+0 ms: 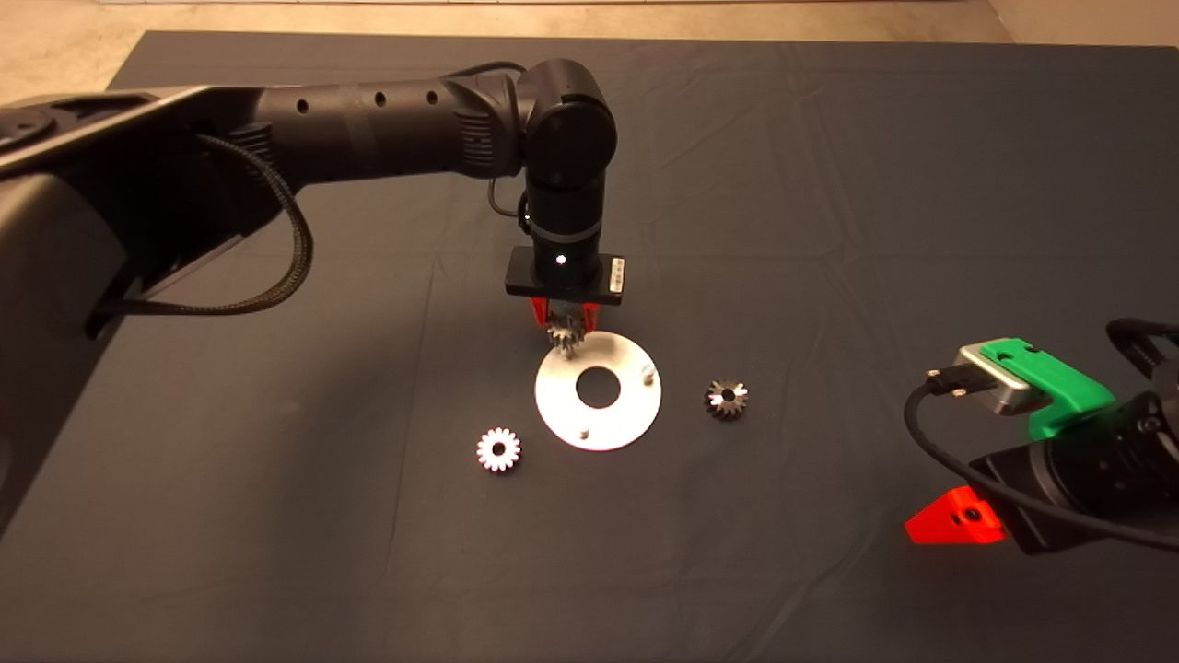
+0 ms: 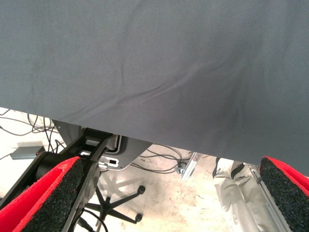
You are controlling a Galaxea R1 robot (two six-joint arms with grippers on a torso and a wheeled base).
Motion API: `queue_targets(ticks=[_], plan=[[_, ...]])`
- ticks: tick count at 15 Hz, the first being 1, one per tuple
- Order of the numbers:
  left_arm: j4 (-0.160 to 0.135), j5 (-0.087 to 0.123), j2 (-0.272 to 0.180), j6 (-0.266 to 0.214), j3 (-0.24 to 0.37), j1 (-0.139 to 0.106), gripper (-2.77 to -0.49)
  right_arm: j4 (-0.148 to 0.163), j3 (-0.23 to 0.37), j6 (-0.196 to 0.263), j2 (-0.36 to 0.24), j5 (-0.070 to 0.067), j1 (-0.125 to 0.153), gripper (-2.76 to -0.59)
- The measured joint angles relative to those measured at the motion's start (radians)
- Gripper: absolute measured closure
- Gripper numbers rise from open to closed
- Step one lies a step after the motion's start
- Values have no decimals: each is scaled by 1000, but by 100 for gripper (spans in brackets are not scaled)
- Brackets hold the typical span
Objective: Install three planetary gears onto the carrier pins
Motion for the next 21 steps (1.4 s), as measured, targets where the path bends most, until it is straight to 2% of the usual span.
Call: queue_targets(ticks=[10, 15, 21], plan=[[0, 0, -2, -3, 0, 0, -101, 0, 0, 0, 0, 0, 0, -273], [0, 0, -2, -3, 4, 17, -101, 0, 0, 0, 0, 0, 0, -273], [0, 0, -3, -4, 8, 17, -101, 0, 0, 0, 0, 0, 0, -273]])
